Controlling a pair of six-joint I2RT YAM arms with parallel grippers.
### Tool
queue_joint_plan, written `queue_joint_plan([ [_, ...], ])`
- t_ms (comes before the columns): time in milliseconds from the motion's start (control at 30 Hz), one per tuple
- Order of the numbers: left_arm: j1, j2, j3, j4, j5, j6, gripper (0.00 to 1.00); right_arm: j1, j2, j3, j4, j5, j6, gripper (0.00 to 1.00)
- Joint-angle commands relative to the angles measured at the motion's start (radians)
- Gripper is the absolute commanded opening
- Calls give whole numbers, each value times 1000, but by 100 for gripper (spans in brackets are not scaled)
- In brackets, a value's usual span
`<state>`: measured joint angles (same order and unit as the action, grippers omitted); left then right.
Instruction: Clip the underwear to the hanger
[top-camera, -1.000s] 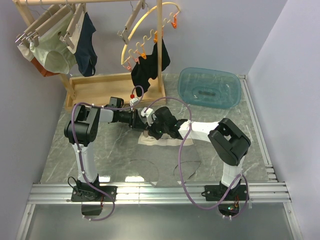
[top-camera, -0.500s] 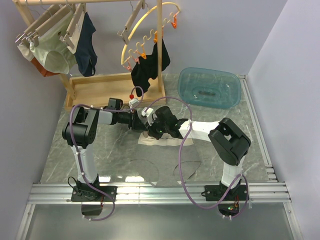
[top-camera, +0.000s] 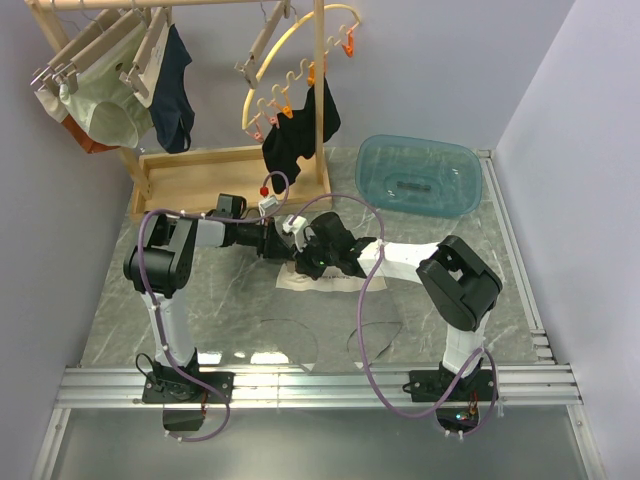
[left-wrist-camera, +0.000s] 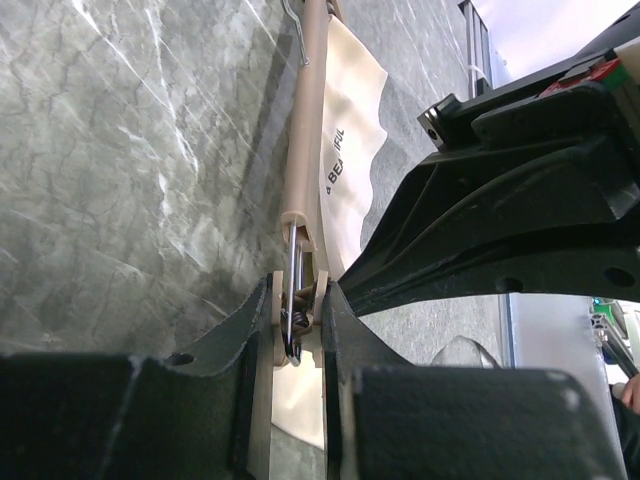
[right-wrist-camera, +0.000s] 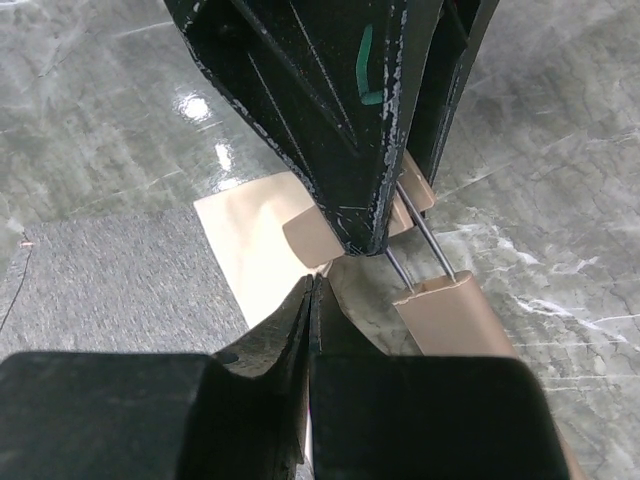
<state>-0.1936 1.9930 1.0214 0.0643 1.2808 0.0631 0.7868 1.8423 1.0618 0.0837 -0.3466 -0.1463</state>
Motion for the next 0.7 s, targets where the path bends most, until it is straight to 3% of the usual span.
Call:
queue_joint_plan([
  [0, -7, -34, 19, 6, 25, 52, 0, -8, -35, 20, 36, -17, 8, 0],
  [200, -20, -25, 38, -10, 26, 92, 1, -8, -38, 18, 37, -17, 5, 0],
  [433, -40, 16, 114, -196, 45, 225, 1, -9, -43, 13, 39, 0, -1, 0],
  [567, -38, 46, 177, -432, 58, 375, 1, -11, -48, 3, 44, 12, -7, 0],
  [667, -36, 56, 180, -442, 74, 389, 1, -15, -49, 0, 48, 18, -7, 0],
])
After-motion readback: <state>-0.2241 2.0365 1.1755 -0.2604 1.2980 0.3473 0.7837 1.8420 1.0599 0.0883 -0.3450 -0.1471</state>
